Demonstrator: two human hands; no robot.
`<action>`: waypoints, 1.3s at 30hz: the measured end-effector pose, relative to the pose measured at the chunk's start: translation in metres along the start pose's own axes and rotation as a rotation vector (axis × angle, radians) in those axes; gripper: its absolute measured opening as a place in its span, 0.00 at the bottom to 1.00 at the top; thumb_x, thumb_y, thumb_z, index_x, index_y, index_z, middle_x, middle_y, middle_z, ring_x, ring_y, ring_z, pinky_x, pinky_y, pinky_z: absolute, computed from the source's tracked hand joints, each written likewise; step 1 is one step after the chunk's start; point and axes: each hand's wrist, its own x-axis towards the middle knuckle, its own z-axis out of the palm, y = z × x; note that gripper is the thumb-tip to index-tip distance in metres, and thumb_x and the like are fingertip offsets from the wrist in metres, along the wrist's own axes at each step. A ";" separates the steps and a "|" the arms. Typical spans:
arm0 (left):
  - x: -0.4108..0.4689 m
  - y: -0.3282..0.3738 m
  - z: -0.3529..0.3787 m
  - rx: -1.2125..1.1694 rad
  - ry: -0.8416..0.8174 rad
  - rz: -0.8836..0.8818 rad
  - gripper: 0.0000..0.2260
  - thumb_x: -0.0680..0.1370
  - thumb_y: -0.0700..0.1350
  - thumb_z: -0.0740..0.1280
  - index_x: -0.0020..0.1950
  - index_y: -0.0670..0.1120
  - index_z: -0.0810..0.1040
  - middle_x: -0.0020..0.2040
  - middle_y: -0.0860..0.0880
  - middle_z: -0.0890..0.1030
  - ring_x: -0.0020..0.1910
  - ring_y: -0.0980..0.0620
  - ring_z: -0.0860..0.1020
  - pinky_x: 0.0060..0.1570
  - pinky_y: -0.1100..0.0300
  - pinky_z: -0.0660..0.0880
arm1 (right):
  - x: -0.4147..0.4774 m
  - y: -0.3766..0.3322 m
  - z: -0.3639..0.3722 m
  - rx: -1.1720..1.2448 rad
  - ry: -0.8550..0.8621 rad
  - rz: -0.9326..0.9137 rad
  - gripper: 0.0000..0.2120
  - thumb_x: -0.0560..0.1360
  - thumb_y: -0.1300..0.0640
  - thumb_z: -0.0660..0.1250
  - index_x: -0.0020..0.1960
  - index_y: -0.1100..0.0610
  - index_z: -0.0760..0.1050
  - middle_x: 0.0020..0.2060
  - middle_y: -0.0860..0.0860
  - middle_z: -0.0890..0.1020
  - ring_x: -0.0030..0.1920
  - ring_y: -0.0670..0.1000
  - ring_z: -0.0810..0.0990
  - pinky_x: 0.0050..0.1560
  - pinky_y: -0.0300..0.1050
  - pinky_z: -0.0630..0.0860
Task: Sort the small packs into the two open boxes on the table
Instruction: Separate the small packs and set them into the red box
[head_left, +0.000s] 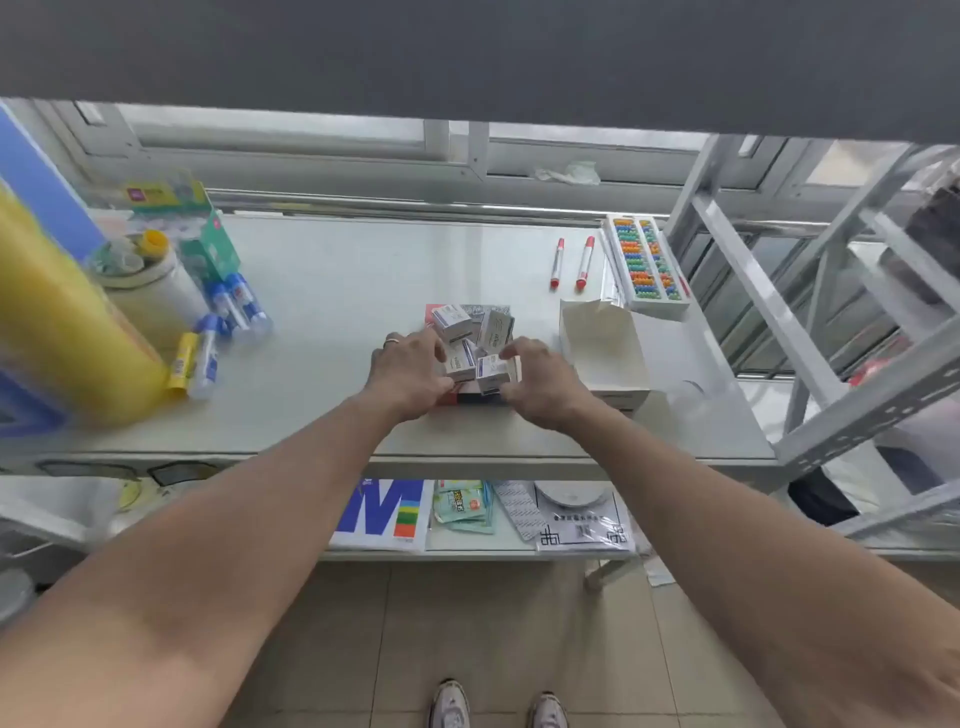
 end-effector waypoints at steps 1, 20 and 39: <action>0.001 0.001 0.000 -0.013 -0.019 0.000 0.14 0.72 0.49 0.71 0.54 0.49 0.73 0.56 0.45 0.79 0.62 0.43 0.71 0.59 0.50 0.68 | 0.003 0.000 -0.001 -0.006 -0.016 0.005 0.22 0.76 0.60 0.67 0.70 0.58 0.71 0.69 0.56 0.74 0.66 0.57 0.74 0.58 0.41 0.66; -0.002 0.096 0.007 -0.240 0.110 0.244 0.21 0.69 0.54 0.75 0.57 0.49 0.75 0.55 0.49 0.82 0.52 0.46 0.78 0.56 0.47 0.74 | 0.001 0.104 -0.102 0.145 0.196 0.079 0.18 0.69 0.61 0.79 0.57 0.55 0.79 0.53 0.51 0.81 0.43 0.48 0.83 0.42 0.43 0.80; 0.041 0.067 0.002 -0.351 0.212 0.101 0.17 0.70 0.41 0.68 0.58 0.46 0.78 0.56 0.47 0.82 0.58 0.45 0.77 0.58 0.53 0.73 | 0.045 0.090 -0.092 -0.103 0.131 -0.200 0.11 0.72 0.64 0.74 0.53 0.58 0.80 0.46 0.50 0.78 0.43 0.51 0.76 0.46 0.46 0.75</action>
